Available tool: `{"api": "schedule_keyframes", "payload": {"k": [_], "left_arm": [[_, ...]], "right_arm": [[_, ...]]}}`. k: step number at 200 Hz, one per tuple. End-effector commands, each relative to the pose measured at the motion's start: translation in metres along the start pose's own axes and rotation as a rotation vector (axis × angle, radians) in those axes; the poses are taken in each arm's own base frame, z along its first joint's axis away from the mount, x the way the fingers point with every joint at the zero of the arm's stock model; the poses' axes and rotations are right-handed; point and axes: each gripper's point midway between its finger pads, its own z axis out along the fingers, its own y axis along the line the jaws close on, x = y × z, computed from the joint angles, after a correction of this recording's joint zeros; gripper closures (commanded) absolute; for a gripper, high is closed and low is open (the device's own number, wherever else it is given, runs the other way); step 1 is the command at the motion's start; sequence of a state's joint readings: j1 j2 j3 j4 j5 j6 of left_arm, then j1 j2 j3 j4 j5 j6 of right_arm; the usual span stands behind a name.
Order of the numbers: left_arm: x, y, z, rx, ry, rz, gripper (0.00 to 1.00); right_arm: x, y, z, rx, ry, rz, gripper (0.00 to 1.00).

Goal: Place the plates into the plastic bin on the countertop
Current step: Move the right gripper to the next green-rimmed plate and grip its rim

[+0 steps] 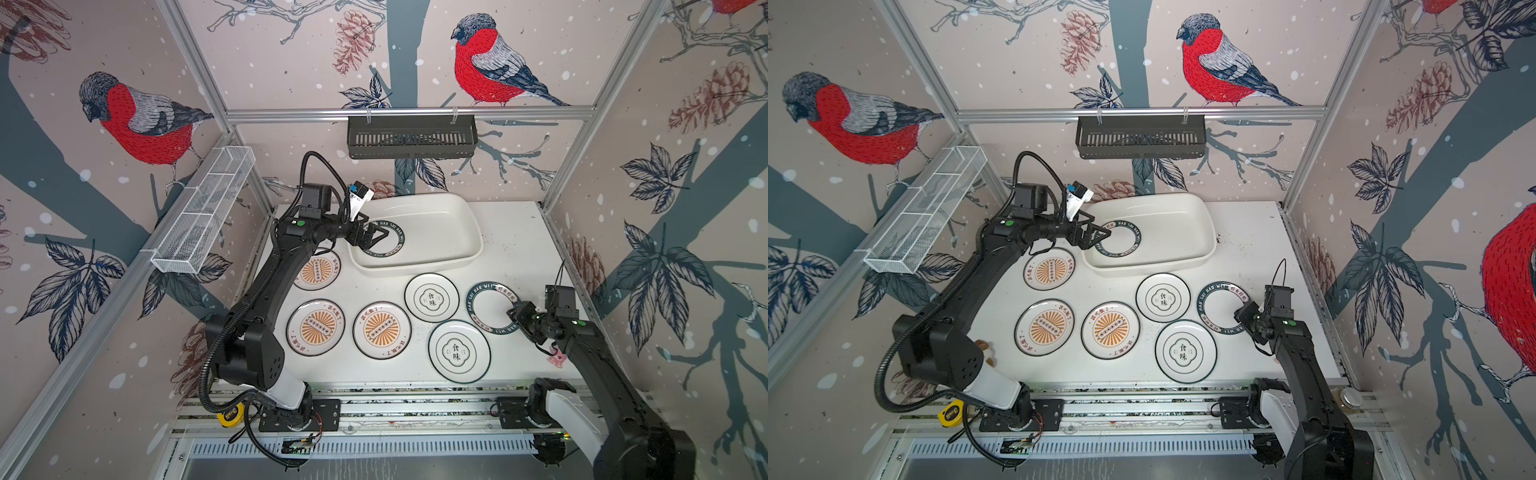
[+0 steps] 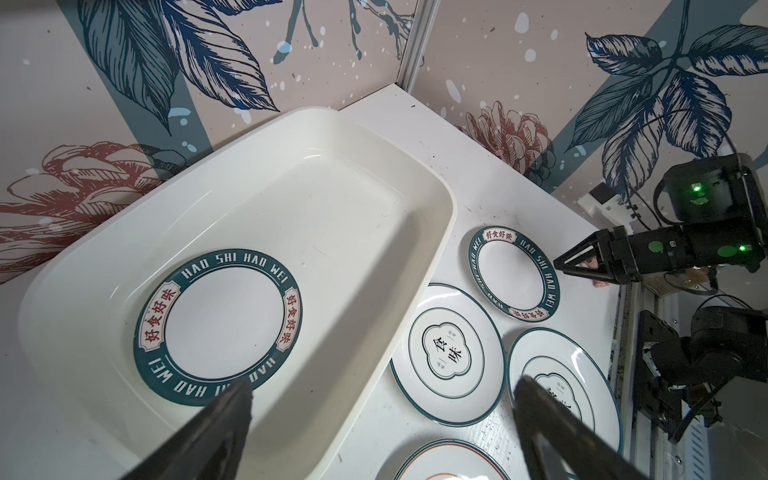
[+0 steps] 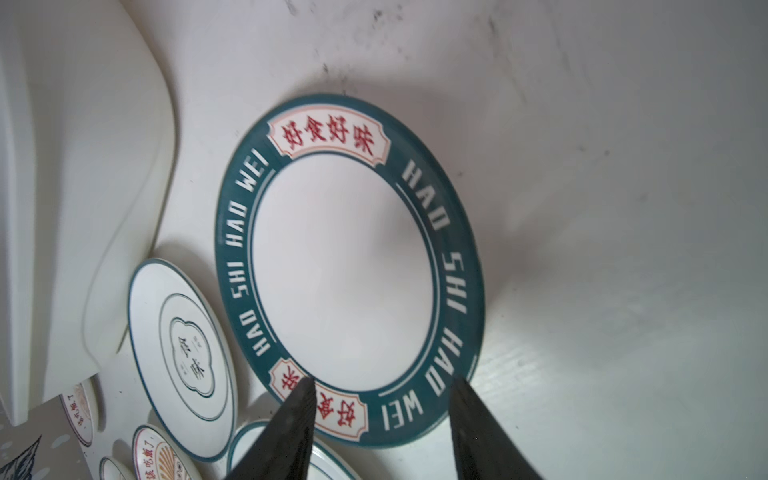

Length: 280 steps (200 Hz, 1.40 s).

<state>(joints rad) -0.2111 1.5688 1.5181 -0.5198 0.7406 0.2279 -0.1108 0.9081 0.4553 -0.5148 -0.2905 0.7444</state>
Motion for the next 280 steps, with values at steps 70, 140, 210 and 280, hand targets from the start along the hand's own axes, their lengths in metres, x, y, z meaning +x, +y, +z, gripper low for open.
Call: {"api": "schedule_keyframes", "payload": {"k": [70,140,210,280], "left_arm": [[0.0,-0.007,0.005,0.04,-0.003,0.017,0.03],[0.0,-0.007,0.006,0.035,-0.003,0.026,0.03],[0.002,-0.004,0.008,0.025,-0.002,0.026,0.03],[0.002,-0.003,0.009,0.023,-0.01,0.027,0.03]], "right_arm": [[0.025,-0.019,0.01,0.01,0.066,0.074,0.47],[0.024,-0.017,0.018,-0.051,0.05,0.114,0.52],[0.023,-0.021,0.028,-0.099,0.024,0.174,0.57],[0.024,-0.028,0.036,-0.135,-0.002,0.219,0.62]]}}
